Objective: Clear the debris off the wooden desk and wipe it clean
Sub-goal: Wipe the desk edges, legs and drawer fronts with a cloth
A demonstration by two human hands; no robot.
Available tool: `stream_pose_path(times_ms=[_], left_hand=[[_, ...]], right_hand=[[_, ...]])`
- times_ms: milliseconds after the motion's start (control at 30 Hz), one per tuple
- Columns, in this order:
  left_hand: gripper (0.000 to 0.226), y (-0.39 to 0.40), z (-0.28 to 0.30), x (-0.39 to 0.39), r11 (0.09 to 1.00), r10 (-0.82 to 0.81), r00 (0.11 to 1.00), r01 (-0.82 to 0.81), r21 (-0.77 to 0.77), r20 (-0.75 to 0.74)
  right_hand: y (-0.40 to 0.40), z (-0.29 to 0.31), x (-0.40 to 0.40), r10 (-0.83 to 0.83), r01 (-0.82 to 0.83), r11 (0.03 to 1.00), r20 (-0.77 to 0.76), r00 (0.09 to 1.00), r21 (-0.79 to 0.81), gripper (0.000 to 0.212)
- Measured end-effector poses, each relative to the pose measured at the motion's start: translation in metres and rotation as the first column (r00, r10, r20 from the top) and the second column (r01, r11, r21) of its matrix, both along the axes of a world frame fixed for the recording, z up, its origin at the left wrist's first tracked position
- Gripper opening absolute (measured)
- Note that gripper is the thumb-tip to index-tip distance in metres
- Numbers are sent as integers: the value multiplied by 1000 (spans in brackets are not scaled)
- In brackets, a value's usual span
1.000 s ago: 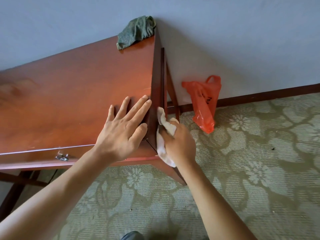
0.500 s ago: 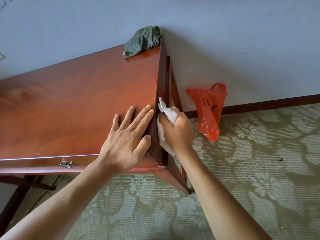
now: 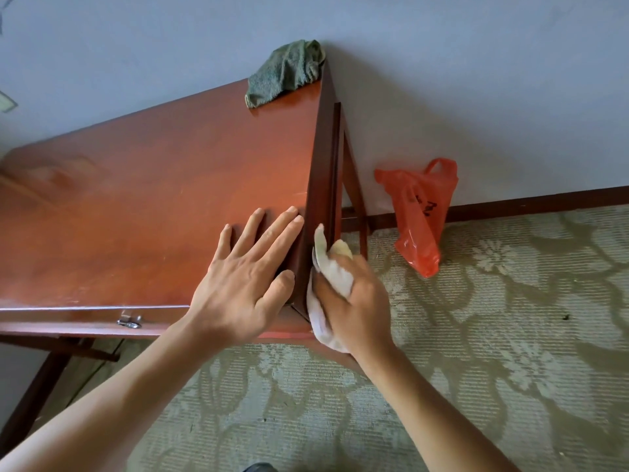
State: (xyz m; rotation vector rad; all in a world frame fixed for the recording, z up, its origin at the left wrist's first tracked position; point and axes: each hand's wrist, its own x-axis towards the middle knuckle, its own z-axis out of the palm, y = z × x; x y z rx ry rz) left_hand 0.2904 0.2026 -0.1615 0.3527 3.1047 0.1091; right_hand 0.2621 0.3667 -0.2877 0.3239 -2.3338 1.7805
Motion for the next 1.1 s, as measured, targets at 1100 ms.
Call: stream_pose_path(times_ms=[1100], left_hand=[[79,-1,-1,5,998,-28,999,29,-57,22]], right_hand=[[-8,-64,44,-125,163,987,684,718,9,49]])
